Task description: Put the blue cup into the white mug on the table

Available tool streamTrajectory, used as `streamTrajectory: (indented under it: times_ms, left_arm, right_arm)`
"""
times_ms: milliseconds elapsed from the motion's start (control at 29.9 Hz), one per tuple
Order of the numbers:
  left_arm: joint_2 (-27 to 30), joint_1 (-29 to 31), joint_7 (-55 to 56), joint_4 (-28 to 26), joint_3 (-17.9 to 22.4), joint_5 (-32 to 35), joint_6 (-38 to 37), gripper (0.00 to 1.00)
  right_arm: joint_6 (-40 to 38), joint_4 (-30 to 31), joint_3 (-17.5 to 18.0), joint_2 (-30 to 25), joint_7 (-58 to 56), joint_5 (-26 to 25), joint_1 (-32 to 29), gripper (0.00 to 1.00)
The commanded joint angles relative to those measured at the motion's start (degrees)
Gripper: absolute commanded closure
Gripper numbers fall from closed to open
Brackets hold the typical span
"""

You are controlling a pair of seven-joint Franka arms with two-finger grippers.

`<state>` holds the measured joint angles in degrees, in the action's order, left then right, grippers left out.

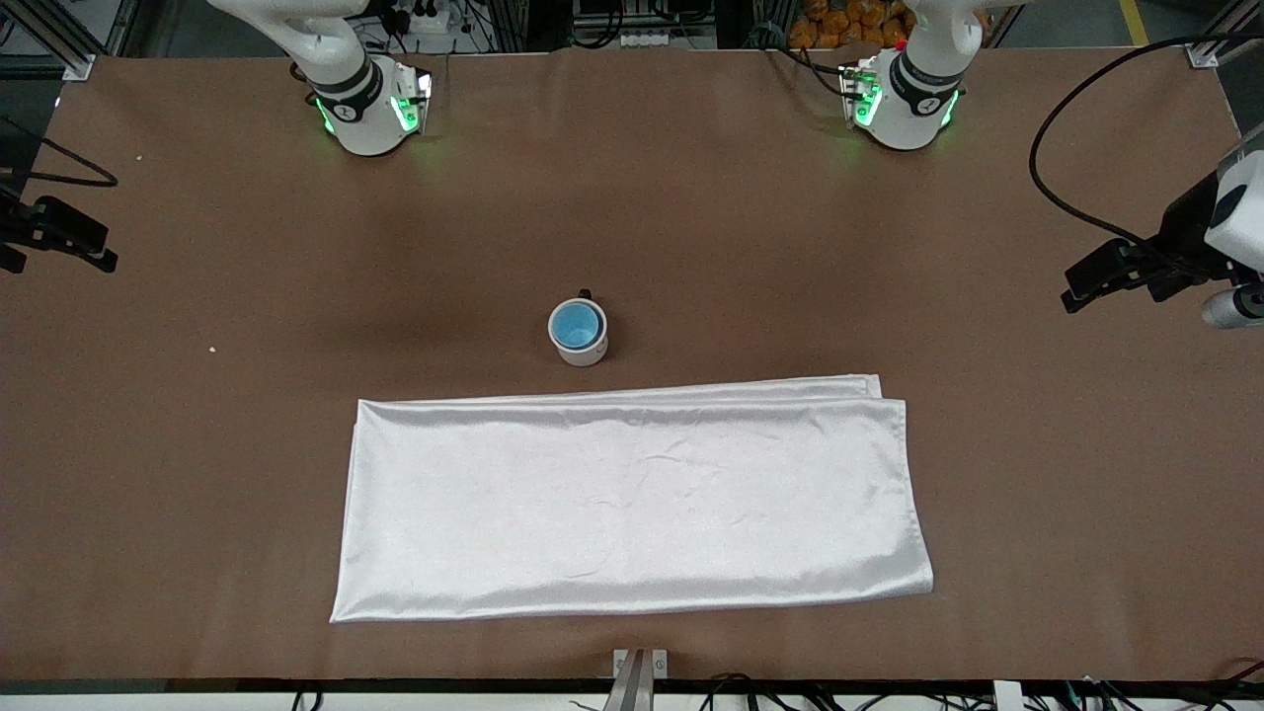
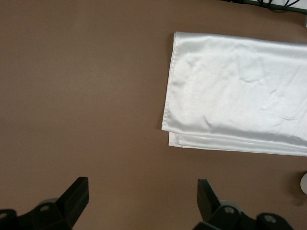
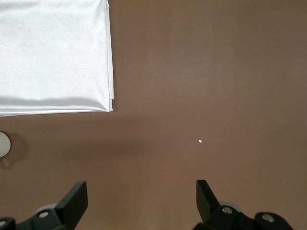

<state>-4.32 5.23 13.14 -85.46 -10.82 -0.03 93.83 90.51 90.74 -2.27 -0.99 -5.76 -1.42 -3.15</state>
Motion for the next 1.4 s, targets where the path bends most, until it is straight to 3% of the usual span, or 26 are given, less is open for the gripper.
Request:
streamTrajectory:
  times_ms: [0,701,868,1369]
  left_arm:
    - [2.39,-0.49,-1.63,-2.34,0.88,-0.93,0.04,0.00]
    - [3.88,-0.84,-5.32,-2.78,0.97,-0.93,-1.36,0.00]
    - [3.88,-0.66,-6.37,-2.69,1.06,-0.85,-1.89,0.00]
    - [3.97,-0.93,-6.90,-2.16,0.97,1.79,-3.21,0.00]
  right_arm:
    - [-0.77,-0.13,0.34,-0.68,-0.57,0.01,-0.71,0.00]
    - [-0.68,-0.13,0.51,-0.68,-0.13,0.19,-0.54,0.00]
    - [-0.95,-0.04,0.34,-0.76,0.31,3.96,-0.97,0.00]
    - [-0.95,-0.13,0.43,-0.76,-0.04,3.70,-1.42,0.00]
